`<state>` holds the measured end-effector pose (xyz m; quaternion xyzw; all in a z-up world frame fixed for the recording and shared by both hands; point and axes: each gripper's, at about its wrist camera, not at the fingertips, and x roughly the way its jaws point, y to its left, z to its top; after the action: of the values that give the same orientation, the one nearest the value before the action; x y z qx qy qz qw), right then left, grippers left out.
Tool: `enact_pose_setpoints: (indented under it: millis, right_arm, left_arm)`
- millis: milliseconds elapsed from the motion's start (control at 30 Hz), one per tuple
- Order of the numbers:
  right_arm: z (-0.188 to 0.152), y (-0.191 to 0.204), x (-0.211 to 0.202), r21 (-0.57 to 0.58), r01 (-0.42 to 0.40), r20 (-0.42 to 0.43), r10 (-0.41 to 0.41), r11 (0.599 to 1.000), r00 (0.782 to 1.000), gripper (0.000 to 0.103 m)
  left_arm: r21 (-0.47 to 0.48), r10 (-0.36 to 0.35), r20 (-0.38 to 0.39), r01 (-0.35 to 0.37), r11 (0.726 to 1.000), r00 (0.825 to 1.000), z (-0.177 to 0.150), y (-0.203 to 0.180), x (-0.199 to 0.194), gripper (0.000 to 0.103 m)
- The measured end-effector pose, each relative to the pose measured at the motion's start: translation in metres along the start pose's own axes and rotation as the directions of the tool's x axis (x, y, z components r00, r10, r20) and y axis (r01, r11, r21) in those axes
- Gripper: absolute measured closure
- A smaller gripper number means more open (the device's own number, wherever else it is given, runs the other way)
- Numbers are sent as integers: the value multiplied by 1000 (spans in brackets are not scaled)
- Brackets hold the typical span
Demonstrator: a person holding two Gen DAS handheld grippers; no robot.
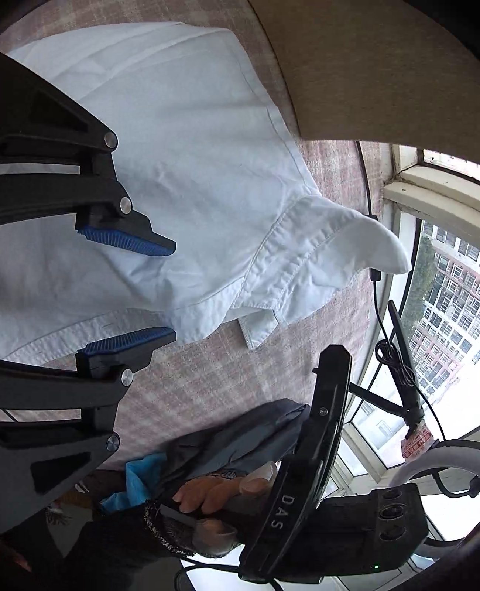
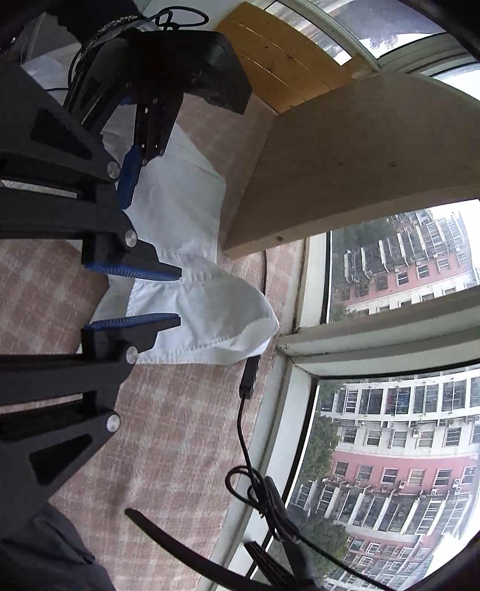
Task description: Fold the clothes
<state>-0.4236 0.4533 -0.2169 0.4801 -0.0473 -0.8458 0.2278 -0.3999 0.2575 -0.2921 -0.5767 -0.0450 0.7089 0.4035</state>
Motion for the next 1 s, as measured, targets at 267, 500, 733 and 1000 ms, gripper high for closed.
enact_pose_setpoints:
  millis: [267,500,733,1000]
  right_arm:
    - [-6,14,59,-116,210,-94,-221,971,971,91]
    - [-24,47,16,-67,46,-47,-49,997,998,88]
    - [-51,72,36,-140,54,-185,-80,989,980,90]
    - [-61,78,-4,-36,59,-162,-64,998,985,88]
  left_arm:
    - [20,85,75,-86,996,994,-23,2,-65,63]
    - [-100,193,92,-184,978,977,-56,55,-110,63]
    - [-56,320,45,-317,947,946,-53,64,-79,64]
    - [-122,293,137,-277,953,946,-74,42,-151,63]
